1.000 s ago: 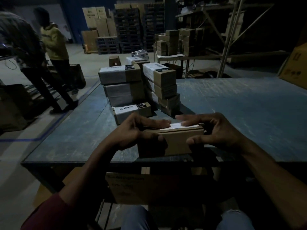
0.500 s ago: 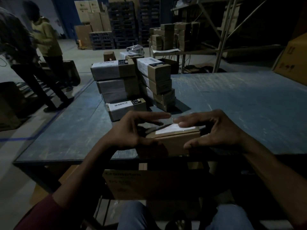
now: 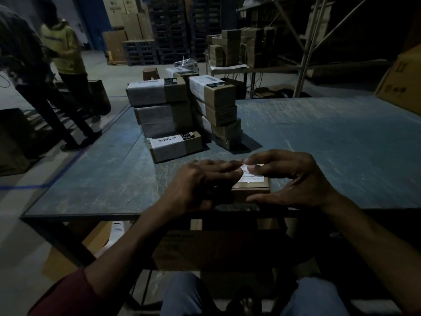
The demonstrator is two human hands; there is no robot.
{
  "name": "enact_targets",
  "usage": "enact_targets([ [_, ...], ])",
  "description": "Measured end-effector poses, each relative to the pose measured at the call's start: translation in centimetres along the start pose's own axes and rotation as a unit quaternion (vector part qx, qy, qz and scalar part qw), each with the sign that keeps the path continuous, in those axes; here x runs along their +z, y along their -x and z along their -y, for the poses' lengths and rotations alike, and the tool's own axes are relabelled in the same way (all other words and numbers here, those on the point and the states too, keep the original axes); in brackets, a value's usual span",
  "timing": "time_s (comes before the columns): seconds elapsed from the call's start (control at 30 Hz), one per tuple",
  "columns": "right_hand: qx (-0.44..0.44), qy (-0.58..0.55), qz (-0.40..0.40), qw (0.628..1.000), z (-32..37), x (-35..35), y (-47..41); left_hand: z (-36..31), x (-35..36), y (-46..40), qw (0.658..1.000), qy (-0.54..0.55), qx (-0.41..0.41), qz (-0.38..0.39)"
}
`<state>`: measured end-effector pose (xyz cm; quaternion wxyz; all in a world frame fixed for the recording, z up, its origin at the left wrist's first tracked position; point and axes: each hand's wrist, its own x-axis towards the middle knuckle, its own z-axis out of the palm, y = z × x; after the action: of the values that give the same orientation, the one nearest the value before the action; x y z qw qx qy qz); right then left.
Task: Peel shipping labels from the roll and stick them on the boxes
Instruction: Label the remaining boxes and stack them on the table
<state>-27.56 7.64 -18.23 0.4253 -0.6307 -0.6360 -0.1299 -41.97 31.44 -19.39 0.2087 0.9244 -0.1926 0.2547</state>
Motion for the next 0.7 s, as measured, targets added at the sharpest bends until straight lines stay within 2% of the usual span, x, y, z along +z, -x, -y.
enact_targets([
  [0.07, -0.023, 0.019, -0.036, 0.999, -0.1, 0.3, 0.4, 0.2, 0.4, 0.4, 0.998, -0.026, 0.034, -0.036],
  [0.17, -0.003, -0.048, -0.082, 0.995, -0.3, 0.7, 0.8, 0.1, 0.8, 0.6, 0.988, -0.087, 0.080, -0.094],
  [0.3, 0.022, -0.099, -0.077, 0.992, -0.5, 1.2, 0.3, 0.7, 1.1, 0.5, 0.981, -0.126, 0.099, -0.112],
  [0.4, 0.041, -0.071, -0.045, 0.996, -0.5, 1.0, -0.5, 1.6, 1.9, 0.7, 0.977, -0.156, 0.089, -0.117],
  [0.47, 0.031, -0.005, -0.016, 0.999, -0.3, 1.0, -0.8, 1.8, 2.3, 0.9, 0.972, -0.168, 0.100, -0.129],
  [0.53, 0.035, 0.038, -0.012, 0.999, -0.3, 1.3, -0.7, 1.6, 1.8, 1.1, 0.977, -0.136, 0.094, -0.138],
  [0.57, 0.037, 0.049, -0.016, 0.998, -0.2, 1.4, -0.5, 1.4, 1.4, 1.2, 0.983, -0.101, 0.071, -0.133],
  [0.63, 0.020, 0.068, -0.029, 0.997, 0.0, 1.9, 0.2, 1.2, 0.2, 1.3, 0.990, -0.012, -0.030, -0.140],
  [0.7, -0.007, 0.087, -0.039, 0.995, -0.1, 2.1, 0.7, 1.4, -0.6, 1.1, 0.963, 0.112, -0.182, -0.161],
])
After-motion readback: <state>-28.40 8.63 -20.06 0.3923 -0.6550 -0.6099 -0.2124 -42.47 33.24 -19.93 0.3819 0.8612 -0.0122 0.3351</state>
